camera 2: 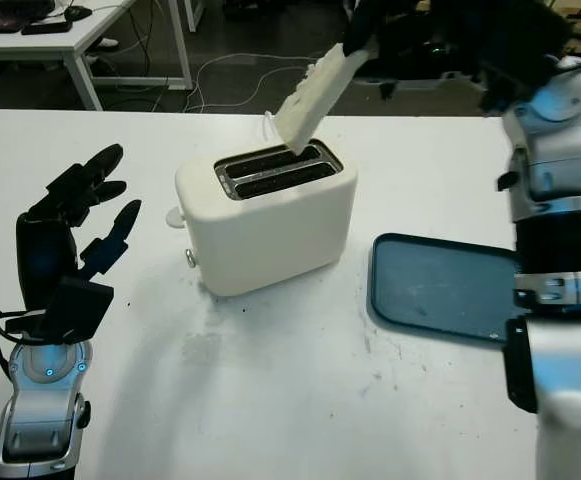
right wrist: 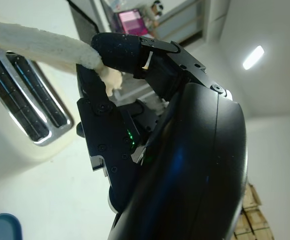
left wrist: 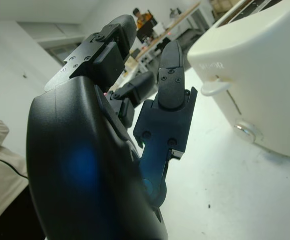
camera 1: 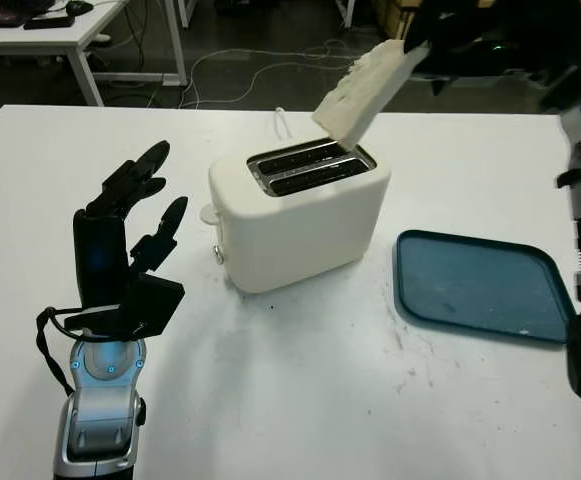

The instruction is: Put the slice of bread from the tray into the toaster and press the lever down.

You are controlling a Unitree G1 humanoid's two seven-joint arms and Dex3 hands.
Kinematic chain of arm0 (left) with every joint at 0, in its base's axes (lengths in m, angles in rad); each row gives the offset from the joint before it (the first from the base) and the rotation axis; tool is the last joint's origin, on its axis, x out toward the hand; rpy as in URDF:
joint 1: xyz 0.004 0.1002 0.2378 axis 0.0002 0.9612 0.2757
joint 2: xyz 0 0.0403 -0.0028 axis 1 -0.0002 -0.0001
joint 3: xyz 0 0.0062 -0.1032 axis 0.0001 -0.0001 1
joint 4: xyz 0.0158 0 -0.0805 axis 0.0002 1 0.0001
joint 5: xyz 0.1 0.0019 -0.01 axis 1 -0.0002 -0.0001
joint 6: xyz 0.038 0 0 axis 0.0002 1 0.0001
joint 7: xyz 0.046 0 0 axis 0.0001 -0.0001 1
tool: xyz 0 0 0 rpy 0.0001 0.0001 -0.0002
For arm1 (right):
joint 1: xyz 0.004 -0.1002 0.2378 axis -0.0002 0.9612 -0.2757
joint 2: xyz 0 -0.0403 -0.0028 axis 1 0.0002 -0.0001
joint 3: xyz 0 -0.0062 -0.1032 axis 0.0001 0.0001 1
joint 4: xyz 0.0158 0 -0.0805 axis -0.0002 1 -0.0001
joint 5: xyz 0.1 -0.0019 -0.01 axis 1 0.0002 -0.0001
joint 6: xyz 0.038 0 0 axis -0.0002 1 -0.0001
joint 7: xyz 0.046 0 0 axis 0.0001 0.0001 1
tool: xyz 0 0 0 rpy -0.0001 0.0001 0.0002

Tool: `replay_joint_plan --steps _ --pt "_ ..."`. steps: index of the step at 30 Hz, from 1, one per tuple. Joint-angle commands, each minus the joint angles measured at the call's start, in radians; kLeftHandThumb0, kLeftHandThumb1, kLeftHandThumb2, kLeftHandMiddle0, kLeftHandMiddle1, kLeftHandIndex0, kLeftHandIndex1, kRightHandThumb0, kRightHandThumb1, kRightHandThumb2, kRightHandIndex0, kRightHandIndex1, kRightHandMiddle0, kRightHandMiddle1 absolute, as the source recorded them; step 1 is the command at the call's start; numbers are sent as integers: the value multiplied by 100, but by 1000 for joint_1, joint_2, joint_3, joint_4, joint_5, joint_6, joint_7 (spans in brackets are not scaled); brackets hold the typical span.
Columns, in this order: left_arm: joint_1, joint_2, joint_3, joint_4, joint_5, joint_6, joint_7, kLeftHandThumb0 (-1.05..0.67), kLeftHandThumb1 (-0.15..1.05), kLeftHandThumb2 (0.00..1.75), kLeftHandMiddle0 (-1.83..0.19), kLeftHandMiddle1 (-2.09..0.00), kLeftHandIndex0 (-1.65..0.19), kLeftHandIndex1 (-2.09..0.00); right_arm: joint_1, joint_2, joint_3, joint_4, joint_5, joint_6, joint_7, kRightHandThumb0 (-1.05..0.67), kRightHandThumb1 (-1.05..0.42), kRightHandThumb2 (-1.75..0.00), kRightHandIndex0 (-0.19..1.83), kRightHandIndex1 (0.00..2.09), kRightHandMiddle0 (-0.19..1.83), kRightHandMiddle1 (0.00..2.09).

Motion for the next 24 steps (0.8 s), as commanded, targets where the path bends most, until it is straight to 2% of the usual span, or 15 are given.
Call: replay_joint_plan --steps 1,3,6,10,19,24 --pt "-1 0 -1 -14 14 3 4 -39 92 22 -42 -83 -68 -1 -22 20 1 26 -15 35 -7 -14 -92 -10 110 160 89 166" --pt "0 -1 0 -15 8 5 2 -39 92 22 -42 -83 -68 -1 -22 36 -5 36 -19 72 -13 -17 -92 -12 109 162 86 170" --pt "-1 -2 0 -13 11 0 6 -39 92 21 -42 -83 -68 -1 -14 59 -26 21 0 193 -28 -23 -92 -12 108 163 82 171" --pt "0 -2 1 -10 10 -2 7 -39 92 21 -43 -82 -68 -1 38 87 -67 -50 29 327 -59 -30 -92 -14 104 164 86 158" --pt "1 -3 -3 -9 12 1 7 -40 92 22 -43 -81 -68 -1 203 119 -170 -306 122 493 -132 -34 -92 -14 98 169 83 153" --pt "0 -2 -5 -8 21 1 11 -40 92 21 -43 -81 -68 -1 249 117 -221 -411 196 565 -132 -40 -92 -13 102 160 91 135"
